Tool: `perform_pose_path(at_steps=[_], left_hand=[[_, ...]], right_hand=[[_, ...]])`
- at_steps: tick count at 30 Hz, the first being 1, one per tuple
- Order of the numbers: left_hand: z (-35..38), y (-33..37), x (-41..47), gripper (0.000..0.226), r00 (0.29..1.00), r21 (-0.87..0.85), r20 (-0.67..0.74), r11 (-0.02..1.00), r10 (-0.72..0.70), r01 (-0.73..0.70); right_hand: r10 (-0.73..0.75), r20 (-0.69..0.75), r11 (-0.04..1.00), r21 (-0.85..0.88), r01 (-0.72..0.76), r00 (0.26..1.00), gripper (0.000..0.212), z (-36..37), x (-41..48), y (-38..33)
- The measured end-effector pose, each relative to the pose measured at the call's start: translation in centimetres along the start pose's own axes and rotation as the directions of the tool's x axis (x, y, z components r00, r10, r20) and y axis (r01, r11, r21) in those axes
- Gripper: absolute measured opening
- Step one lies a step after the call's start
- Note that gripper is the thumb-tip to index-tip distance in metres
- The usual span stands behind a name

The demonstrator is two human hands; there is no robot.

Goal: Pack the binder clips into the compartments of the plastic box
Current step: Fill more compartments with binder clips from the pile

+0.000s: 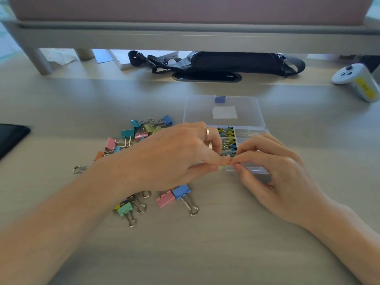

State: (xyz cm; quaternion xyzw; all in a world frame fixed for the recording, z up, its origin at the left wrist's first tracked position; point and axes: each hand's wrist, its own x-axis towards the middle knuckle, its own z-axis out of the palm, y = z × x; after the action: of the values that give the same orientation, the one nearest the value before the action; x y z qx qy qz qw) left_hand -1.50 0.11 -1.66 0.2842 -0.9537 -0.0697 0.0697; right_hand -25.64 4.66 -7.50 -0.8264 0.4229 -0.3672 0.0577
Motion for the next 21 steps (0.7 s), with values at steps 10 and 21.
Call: perform_pose_path(at_steps=[10,21], left_hand=[[-1.7,-0.9,-3.4,0.041,0.977,-0.333,0.021,0.920,-0.214,0.209],[-4.5,-2.0,-8.3,0.019,0.931,-0.211,0.193,0.913,-0.310,0.348]], right_hand=[[-0.020,-0.011,0.999,-0.033,0.019,1.000,0.010,0.1,0.1,0.0],[-0.037,-0.014,0.999,-0.034,0.036,0.999,0.012,0.0,0.2,-0.3]])
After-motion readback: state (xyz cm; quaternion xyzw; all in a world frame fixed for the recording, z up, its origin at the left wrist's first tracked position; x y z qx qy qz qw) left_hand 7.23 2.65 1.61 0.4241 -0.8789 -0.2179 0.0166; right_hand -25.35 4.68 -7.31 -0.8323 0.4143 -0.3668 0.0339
